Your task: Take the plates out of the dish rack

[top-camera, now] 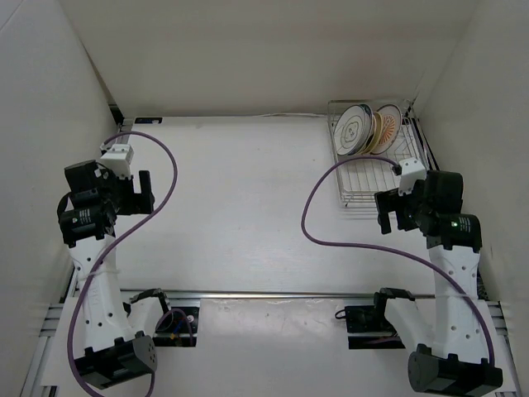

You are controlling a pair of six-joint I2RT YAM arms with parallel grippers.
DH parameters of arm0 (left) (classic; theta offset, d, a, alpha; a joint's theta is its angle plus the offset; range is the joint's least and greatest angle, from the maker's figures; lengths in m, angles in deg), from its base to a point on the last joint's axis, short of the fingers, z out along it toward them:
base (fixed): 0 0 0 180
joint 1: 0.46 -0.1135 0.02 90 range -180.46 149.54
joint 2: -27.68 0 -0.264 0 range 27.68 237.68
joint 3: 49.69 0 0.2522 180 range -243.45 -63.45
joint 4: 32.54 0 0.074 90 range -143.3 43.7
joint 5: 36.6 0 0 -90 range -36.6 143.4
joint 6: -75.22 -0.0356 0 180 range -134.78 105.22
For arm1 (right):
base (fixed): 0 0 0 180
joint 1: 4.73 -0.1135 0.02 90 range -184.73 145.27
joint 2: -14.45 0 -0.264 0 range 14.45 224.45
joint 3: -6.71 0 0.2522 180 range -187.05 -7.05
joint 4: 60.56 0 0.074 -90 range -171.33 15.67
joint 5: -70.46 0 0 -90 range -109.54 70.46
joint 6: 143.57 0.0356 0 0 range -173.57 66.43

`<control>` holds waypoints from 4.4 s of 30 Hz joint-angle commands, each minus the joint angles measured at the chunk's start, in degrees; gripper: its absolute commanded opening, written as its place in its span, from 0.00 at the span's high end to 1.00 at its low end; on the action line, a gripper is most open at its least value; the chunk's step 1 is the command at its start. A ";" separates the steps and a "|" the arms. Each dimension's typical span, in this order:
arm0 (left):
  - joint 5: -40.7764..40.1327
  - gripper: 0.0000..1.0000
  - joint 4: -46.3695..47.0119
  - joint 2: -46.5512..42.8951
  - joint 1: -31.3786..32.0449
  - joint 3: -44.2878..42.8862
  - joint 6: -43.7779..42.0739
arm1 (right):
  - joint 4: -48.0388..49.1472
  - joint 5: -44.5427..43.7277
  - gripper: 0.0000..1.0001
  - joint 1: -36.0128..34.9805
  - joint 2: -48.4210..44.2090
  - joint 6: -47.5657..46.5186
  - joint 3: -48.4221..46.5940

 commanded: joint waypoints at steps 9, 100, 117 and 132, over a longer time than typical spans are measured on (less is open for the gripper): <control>-8.44 0.00 4.82 2.58 -4.04 0.58 8.46 | 10.01 2.99 0.00 -0.25 0.19 11.88 -1.15; 28.22 0.00 -7.06 41.81 20.84 -31.25 0.01 | 16.52 -14.41 1.00 -11.32 56.83 18.31 -62.16; 50.45 0.12 -7.15 47.51 20.84 -32.03 6.09 | 4.30 59.15 1.00 -13.26 49.68 21.13 -35.27; 50.81 0.20 -7.15 53.75 26.37 -33.70 6.09 | 10.89 65.83 1.00 -21.26 64.27 28.33 -40.08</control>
